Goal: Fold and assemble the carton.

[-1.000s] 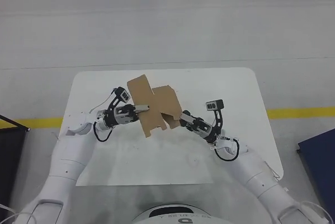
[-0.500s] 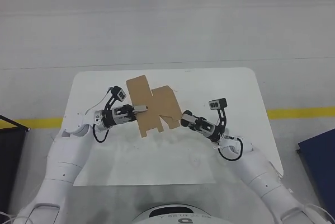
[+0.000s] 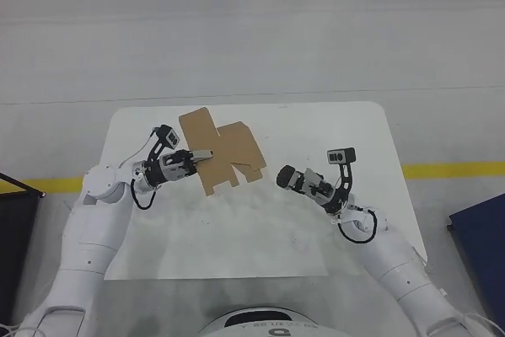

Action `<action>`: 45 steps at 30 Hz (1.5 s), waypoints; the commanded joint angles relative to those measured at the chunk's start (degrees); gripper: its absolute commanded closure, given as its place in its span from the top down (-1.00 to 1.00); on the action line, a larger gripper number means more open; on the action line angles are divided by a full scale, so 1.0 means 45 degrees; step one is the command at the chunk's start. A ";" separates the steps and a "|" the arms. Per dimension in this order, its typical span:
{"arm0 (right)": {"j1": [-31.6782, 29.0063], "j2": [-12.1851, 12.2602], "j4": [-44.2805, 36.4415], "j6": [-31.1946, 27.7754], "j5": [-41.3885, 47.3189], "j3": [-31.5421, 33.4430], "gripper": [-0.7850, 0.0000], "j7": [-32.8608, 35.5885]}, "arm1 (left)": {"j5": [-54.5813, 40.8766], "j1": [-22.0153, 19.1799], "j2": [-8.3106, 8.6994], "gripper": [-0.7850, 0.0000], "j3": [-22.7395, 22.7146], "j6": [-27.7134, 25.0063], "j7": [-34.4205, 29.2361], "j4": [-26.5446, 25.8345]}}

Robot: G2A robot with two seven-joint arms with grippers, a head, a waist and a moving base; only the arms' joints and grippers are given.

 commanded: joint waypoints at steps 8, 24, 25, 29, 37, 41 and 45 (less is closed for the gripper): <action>0.0000 0.0000 0.0000 0.0000 0.0000 0.0000 1.00 0.0000 | -0.4892 -0.0003 -0.0238 -1.00 0.0427 0.3798 -0.1264 0.0200; 0.0000 0.0000 0.0000 0.0000 0.0000 0.0000 1.00 0.0000 | -1.2314 -0.0738 -0.0491 -1.00 0.1627 1.0143 0.1268 0.1008; 0.0000 0.0000 0.0000 0.0000 0.0000 0.0000 1.00 0.0000 | -1.2314 -0.0738 -0.0491 -1.00 0.1627 1.0143 0.1268 0.1008; 0.0000 0.0000 0.0000 0.0000 0.0000 0.0000 1.00 0.0000 | -1.4208 -0.0510 -0.0671 -1.00 0.2206 1.1175 0.2301 0.0627; 0.0000 0.0000 0.0000 0.0000 0.0000 0.0000 1.00 0.0000 | -2.4133 -0.0138 -0.1104 -1.00 0.4111 1.4492 0.5994 0.0156; 0.0000 0.0000 0.0000 0.0000 0.0000 0.0000 1.00 0.0000 | -2.8464 -0.0194 -0.0903 -1.00 0.4882 1.4492 0.7862 -0.0226; 0.0000 0.0000 0.0000 0.0000 0.0000 0.0000 1.00 0.0000 | -3.2055 -0.0113 -0.0594 -1.00 0.4992 1.4492 1.0325 -0.0703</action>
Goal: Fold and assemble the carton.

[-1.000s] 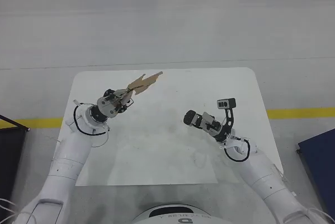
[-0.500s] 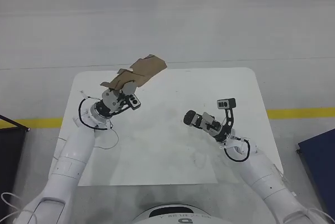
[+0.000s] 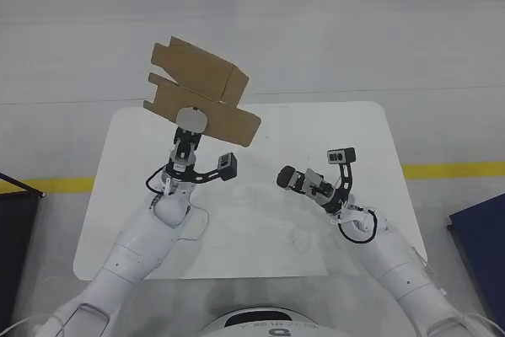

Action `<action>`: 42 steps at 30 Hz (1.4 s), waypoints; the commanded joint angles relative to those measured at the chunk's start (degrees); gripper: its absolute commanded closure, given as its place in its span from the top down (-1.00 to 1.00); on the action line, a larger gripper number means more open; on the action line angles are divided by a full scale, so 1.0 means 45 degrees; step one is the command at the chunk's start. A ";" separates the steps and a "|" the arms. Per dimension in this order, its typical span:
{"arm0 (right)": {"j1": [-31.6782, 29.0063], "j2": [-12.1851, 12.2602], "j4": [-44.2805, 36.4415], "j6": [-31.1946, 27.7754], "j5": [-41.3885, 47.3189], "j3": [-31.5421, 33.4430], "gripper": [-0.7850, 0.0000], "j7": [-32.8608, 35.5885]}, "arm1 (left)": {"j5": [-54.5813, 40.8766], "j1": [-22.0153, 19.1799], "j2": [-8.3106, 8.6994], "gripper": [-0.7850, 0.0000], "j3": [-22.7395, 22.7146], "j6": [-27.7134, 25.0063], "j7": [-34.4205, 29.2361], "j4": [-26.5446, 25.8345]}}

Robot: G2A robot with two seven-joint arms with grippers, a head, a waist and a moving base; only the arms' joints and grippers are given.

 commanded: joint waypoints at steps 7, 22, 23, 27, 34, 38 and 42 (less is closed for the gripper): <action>0.0000 0.0000 0.0000 0.0000 0.0000 0.0000 1.00 0.0000 | -0.1531 0.0474 0.0225 -1.00 -0.0259 0.0002 0.1621 -0.0443; 0.0000 0.0000 0.0000 0.0000 0.0000 0.0000 1.00 0.0000 | 0.0781 0.0220 0.0457 -1.00 -0.1845 0.0002 0.2192 0.0223; 0.0000 0.0000 0.0000 0.0000 0.0000 0.0000 1.00 0.0000 | 0.2285 0.0238 0.0467 -1.00 -0.2350 -0.0001 0.1625 0.0259; 0.0000 0.0000 0.0000 0.0000 0.0000 0.0000 1.00 0.0000 | 0.9075 0.0696 0.0409 -1.00 -0.3625 -0.1684 -0.1608 -0.0412; 0.0000 0.0000 0.0000 0.0000 0.0000 0.0000 1.00 0.0000 | 1.8640 0.0630 0.0464 -1.00 -0.2991 -0.5270 -0.7041 0.0179; 0.0000 0.0000 0.0000 0.0000 0.0000 0.0000 1.00 0.0000 | 2.2450 -0.0032 0.0538 -1.00 -0.2377 -0.7596 -0.8777 0.1038; 0.0000 0.0000 0.0000 0.0000 0.0000 0.0000 1.00 0.0000 | 2.4124 -0.0483 0.0583 -1.00 -0.2205 -0.9351 -1.0055 0.1673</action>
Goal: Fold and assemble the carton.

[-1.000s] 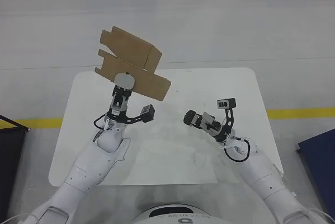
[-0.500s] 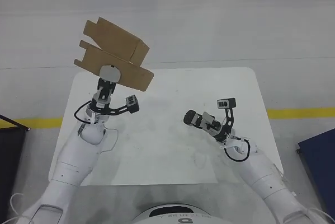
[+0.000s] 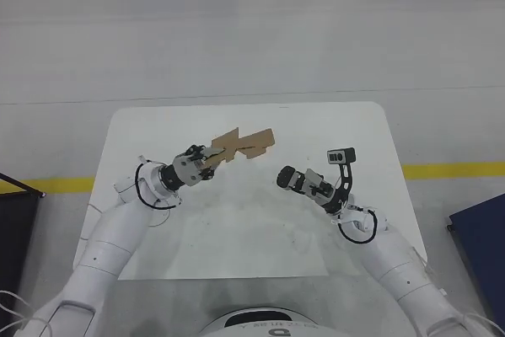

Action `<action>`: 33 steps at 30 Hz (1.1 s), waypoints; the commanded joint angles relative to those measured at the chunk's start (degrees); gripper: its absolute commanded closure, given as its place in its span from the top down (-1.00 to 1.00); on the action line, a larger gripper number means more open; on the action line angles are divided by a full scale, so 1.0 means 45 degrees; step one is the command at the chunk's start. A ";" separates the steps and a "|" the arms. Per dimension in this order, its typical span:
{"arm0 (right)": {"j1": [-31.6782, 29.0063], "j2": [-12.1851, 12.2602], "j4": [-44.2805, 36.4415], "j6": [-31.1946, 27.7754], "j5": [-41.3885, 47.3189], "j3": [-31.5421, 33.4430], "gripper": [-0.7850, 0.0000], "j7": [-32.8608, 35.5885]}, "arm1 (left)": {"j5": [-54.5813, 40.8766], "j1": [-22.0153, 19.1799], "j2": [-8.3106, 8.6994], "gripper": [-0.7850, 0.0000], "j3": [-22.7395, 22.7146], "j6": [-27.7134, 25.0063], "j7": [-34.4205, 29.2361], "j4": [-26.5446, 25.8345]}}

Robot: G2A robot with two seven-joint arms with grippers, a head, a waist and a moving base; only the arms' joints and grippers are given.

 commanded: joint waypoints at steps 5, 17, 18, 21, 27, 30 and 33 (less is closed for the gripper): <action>0.0000 0.0000 0.0000 0.0000 0.0000 0.0000 1.00 0.0000 | 0.0315 -0.0046 -0.0001 -1.00 -0.0007 -0.0397 -0.0333 0.0133; -0.0046 0.0018 -0.0126 0.0453 -0.0211 0.0146 1.00 -0.0443 | 0.3495 0.0398 0.0266 -1.00 -0.0508 -0.2953 0.1327 -0.1194; -0.0094 0.0039 -0.0160 0.0511 -0.0221 0.0254 1.00 -0.0499 | 0.4056 0.0532 0.0326 -1.00 -0.0662 -0.3432 0.1539 -0.1463; -0.0272 0.0136 -0.0249 0.0528 -0.0559 0.0675 1.00 -0.0575 | 0.5084 0.1010 0.0469 -1.00 -0.1116 -0.4583 0.1853 -0.2196; -0.0767 0.0287 -0.0743 0.0628 -0.3159 0.1493 1.00 -0.2397 | 0.7348 0.1779 0.0674 -1.00 -0.1706 -0.6576 0.2683 -0.3531; -0.1086 0.0327 -0.1217 0.0856 -0.4569 0.1782 1.00 -0.3420 | 0.8327 0.2084 0.0722 -1.00 -0.1824 -0.7276 0.3268 -0.4144; -0.1476 0.0325 -0.1841 0.1042 -0.5787 0.1911 1.00 -0.4440 | 0.8850 0.2241 0.0736 -1.00 -0.1820 -0.7446 0.3754 -0.4580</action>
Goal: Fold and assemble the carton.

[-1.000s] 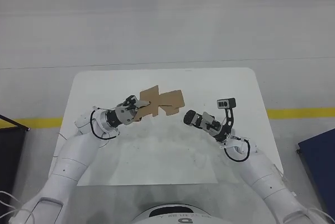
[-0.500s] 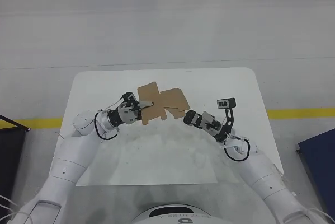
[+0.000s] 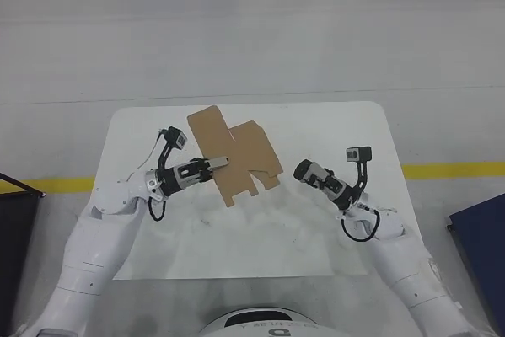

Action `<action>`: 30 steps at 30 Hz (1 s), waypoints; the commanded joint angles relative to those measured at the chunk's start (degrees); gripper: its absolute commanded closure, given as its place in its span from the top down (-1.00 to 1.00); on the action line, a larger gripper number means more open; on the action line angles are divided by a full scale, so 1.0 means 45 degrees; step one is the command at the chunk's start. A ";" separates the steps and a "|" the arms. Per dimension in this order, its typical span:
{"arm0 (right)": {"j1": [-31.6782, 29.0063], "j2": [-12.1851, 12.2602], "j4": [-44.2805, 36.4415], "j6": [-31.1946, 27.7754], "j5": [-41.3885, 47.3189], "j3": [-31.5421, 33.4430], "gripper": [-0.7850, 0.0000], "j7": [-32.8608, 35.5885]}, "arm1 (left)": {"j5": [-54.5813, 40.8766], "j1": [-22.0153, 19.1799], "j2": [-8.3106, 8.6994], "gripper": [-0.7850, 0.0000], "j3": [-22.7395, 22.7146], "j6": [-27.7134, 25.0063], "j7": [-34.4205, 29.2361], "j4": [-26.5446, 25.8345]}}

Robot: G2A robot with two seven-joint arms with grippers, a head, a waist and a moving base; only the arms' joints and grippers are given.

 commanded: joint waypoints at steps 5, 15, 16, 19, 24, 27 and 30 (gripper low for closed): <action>-0.0702 0.0006 -0.1085 0.0235 -0.1272 0.0165 1.00 -0.1178 | 0.0749 -0.0048 0.0000 -1.00 0.0214 0.0070 0.0465 -0.0521; -0.1276 0.0062 -0.1687 0.0297 -0.1659 0.0516 1.00 -0.1726 | 0.0724 -0.0563 -0.0044 -1.00 0.0590 0.0592 0.0611 -0.0430; -0.1323 0.0066 -0.1723 0.0295 -0.1623 0.0537 1.00 -0.1746 | 0.0578 -0.0606 -0.0047 -1.00 0.0595 0.0665 0.0577 -0.0388; -0.1385 0.0075 -0.1802 0.0343 -0.1499 0.0544 1.00 -0.1689 | 0.0598 -0.0723 -0.0046 -1.00 0.0655 0.0856 0.0538 -0.0277; -0.1253 0.0050 -0.1780 0.0523 -0.1479 0.0316 1.00 -0.1518 | 0.0675 -0.0861 -0.0061 -1.00 0.0819 0.0932 0.0582 -0.0215; -0.1117 0.0029 -0.1726 0.0581 -0.1467 0.0193 1.00 -0.1469 | 0.0650 -0.0916 -0.0060 -1.00 0.0836 0.0946 0.0596 -0.0149; -0.0991 0.0015 -0.1667 0.0615 -0.1409 0.0129 1.00 -0.1434 | 0.0700 -0.0960 -0.0045 -1.00 0.0821 0.0792 0.0484 -0.0132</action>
